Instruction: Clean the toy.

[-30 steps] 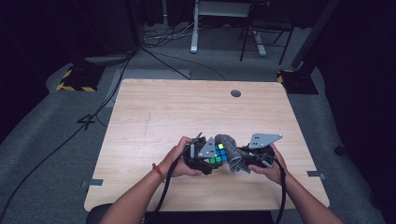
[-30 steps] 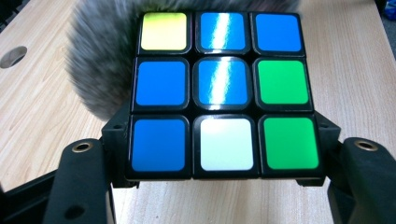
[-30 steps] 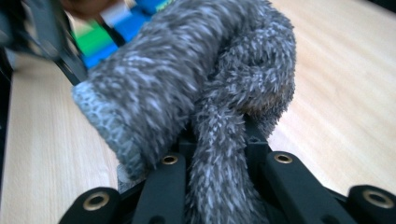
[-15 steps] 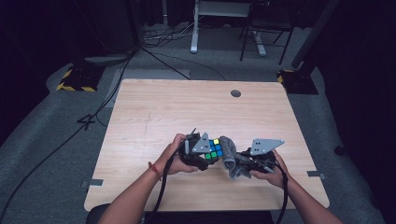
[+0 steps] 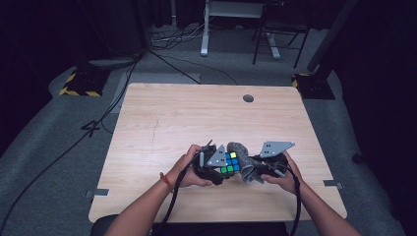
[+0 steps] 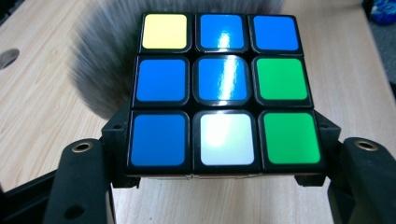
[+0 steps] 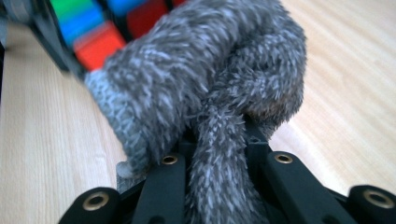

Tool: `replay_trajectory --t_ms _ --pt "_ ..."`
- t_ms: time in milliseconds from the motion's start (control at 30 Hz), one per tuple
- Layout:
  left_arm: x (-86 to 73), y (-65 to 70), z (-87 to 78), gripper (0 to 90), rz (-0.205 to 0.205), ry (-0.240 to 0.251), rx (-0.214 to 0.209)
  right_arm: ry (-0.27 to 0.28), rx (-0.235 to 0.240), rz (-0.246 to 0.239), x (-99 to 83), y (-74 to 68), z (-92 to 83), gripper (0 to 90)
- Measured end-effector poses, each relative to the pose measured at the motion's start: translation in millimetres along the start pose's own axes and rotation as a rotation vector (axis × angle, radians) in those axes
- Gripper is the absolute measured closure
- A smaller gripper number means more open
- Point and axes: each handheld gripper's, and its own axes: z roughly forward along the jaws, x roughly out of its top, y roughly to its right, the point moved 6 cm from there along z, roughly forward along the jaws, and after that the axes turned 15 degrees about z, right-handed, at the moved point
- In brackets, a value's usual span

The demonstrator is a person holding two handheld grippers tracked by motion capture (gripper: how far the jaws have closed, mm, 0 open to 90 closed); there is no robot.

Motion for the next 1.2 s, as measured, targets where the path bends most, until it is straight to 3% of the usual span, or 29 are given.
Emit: replay_trajectory --t_ms 233,367,467,600,733,1067,1133,1200 --pt "-1.0 -7.5 -9.9 33.5 -0.042 0.081 0.012 -0.020 0.057 -0.002 -8.9 -8.4 1.8 76.5" --pt "-2.2 -8.3 -6.1 33.4 -0.034 0.051 0.029 0.015 0.075 0.005 -6.3 -9.0 -1.5 76.6" --pt "-5.3 -8.8 -4.5 33.2 -0.043 0.039 0.021 0.035 0.034 -0.023 -3.5 -9.3 -5.4 76.6" --pt "-6.5 -9.5 -4.3 33.1 -0.037 0.029 0.020 0.066 0.024 -0.036 -0.4 -11.8 -10.3 76.6" --pt "-8.7 -8.6 -3.3 32.8 -0.046 0.018 -0.001 0.098 0.044 -0.032 2.7 -14.3 -13.8 76.6" --pt "-10.0 -3.9 3.5 32.7 -0.022 -0.019 -0.025 0.126 0.074 -0.051 6.6 -21.8 -18.5 76.6" --pt "-10.2 -3.1 5.1 32.7 -0.015 -0.030 -0.025 0.126 0.082 -0.057 6.9 -23.8 -18.8 76.6" --pt "-9.3 -2.5 6.6 32.5 -0.007 -0.031 0.001 0.131 0.083 -0.066 7.9 -25.0 -19.1 76.6"
